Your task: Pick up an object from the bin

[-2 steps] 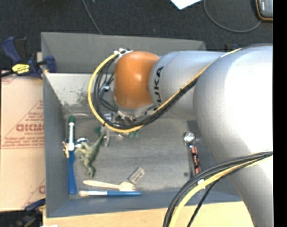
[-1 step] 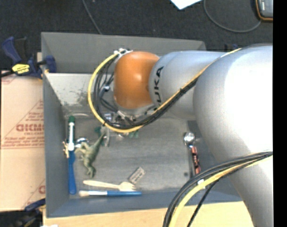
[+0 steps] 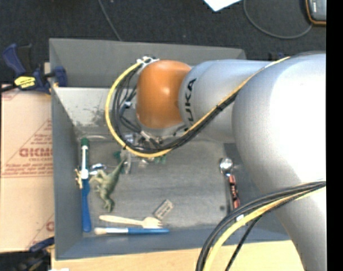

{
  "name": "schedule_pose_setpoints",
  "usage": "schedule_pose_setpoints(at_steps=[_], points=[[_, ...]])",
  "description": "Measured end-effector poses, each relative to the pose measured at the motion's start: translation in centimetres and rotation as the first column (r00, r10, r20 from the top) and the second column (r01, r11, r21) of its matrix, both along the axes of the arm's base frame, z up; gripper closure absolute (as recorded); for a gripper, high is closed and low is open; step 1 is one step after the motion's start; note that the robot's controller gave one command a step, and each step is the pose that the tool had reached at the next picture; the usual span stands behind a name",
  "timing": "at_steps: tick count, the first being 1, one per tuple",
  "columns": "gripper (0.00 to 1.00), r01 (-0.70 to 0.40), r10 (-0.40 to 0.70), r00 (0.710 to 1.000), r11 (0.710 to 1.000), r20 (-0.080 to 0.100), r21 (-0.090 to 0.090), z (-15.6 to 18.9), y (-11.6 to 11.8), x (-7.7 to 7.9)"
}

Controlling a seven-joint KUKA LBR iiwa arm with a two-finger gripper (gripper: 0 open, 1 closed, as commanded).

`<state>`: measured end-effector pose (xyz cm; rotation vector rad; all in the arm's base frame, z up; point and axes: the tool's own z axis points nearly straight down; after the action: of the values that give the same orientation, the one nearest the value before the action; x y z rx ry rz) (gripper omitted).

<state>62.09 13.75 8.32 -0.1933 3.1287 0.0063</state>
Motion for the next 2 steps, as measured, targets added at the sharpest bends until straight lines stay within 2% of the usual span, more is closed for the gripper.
schedule_pose_setpoints(at_steps=[2], points=[[1.00,0.003,-0.003,1.000,1.000,0.007,0.003,1.70,-0.04,0.13]])
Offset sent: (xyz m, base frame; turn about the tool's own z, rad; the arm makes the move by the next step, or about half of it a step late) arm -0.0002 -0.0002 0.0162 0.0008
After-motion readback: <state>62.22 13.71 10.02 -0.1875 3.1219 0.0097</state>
